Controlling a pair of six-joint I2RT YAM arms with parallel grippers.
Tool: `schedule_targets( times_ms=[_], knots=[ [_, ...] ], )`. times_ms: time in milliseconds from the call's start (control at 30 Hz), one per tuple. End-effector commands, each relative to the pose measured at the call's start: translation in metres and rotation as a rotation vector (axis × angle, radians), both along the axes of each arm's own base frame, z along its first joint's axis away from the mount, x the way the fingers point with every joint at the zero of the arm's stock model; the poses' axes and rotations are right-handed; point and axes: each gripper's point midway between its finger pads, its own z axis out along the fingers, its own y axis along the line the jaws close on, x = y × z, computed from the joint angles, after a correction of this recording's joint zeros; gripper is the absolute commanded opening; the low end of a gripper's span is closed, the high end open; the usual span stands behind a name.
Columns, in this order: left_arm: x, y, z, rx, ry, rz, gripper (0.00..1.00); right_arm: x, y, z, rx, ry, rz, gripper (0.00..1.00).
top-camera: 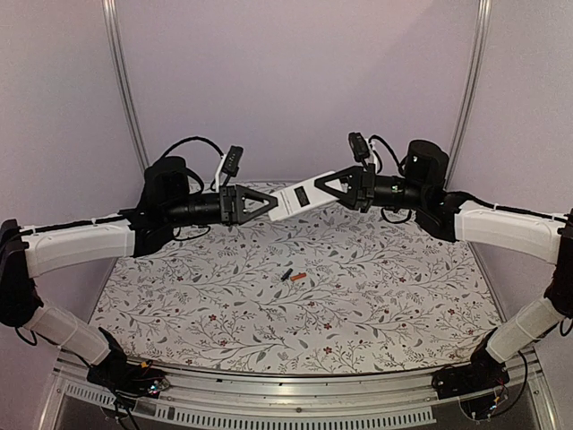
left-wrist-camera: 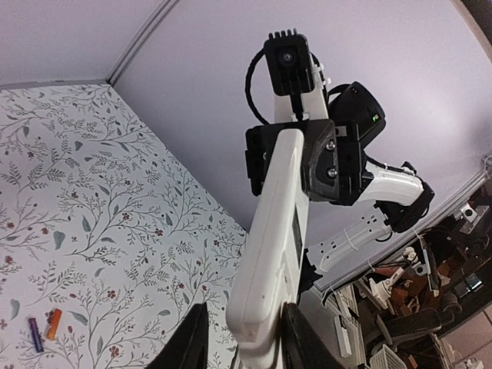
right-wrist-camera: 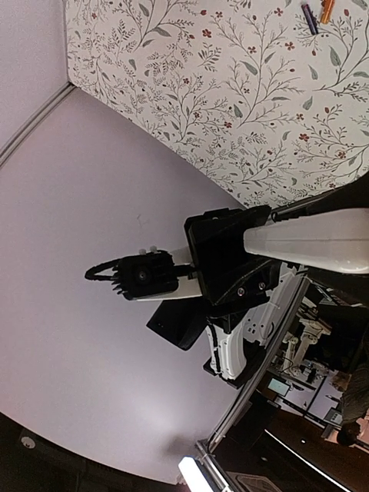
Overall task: Load the batteries into the remote control
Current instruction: Remove the battery cover from the remote control.
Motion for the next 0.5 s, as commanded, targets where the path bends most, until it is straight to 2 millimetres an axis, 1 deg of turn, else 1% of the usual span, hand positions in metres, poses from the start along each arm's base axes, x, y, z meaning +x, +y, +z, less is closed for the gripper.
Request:
schedule_targets(
  times_ms=[0,133,267,367,467],
  knots=[
    [0.018,0.009,-0.034,0.100,0.077,0.080,0.31,-0.011,-0.007,0.037,0.085,-0.089,0.029,0.00],
    [0.018,0.010,-0.036,0.105,0.079,0.080,0.24,-0.009,-0.007,0.036,0.084,-0.087,0.028,0.00],
    [0.017,0.010,-0.035,0.100,0.080,0.071,0.12,-0.007,-0.009,0.034,0.081,-0.084,0.017,0.00],
    [0.015,0.008,-0.030,0.084,0.077,0.054,0.05,0.003,-0.014,0.026,0.066,-0.057,-0.023,0.00],
    [0.012,0.007,-0.024,0.062,0.070,0.031,0.01,0.013,-0.019,0.012,0.031,-0.018,-0.069,0.00]
  ],
)
